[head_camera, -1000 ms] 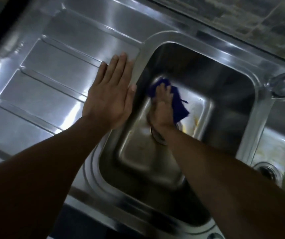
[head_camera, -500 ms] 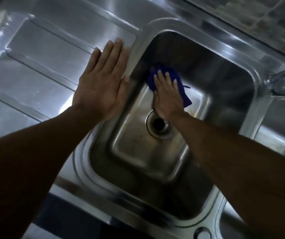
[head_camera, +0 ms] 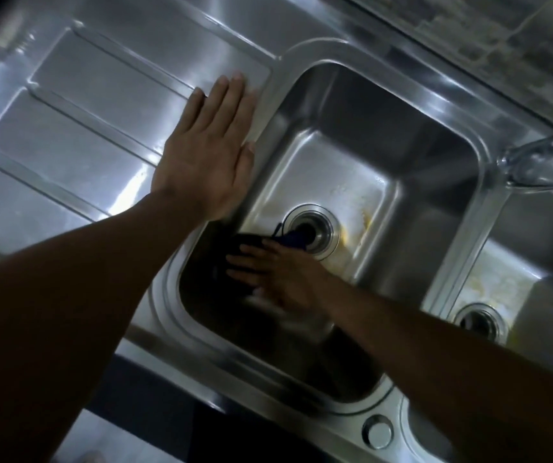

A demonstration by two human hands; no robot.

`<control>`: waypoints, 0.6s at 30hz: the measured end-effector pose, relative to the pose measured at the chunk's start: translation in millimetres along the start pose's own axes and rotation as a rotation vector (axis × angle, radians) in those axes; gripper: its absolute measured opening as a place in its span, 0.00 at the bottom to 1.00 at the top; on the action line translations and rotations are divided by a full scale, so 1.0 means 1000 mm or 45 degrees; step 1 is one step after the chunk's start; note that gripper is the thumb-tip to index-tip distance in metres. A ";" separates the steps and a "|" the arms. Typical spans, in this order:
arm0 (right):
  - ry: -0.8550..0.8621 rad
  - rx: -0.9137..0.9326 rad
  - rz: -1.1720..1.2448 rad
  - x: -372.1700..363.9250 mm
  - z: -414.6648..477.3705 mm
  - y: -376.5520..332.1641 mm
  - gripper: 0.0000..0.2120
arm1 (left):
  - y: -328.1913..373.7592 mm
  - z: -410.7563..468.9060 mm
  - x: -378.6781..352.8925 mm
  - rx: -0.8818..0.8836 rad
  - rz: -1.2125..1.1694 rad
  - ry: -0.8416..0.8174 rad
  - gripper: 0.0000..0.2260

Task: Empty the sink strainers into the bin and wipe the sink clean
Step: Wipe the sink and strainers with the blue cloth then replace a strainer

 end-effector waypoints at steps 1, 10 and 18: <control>0.099 -0.029 -0.098 0.017 -0.002 0.016 0.24 | 0.000 0.000 -0.001 -0.006 0.000 -0.002 0.29; 0.623 -0.829 -0.056 0.103 -0.007 0.126 0.29 | -0.003 0.002 -0.008 0.004 -0.014 -0.009 0.29; 0.511 -0.338 0.166 0.016 0.009 0.003 0.27 | 0.000 0.001 -0.003 -0.006 0.016 0.043 0.29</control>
Point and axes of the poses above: each hand's wrist, its own z-axis towards the middle knuckle, its own x-axis out of the back of the hand, y = z × x, the point moved 8 cm from there along z, towards the middle knuckle, and after that the axes turned 15 degrees about z, right-handed, at the moved point
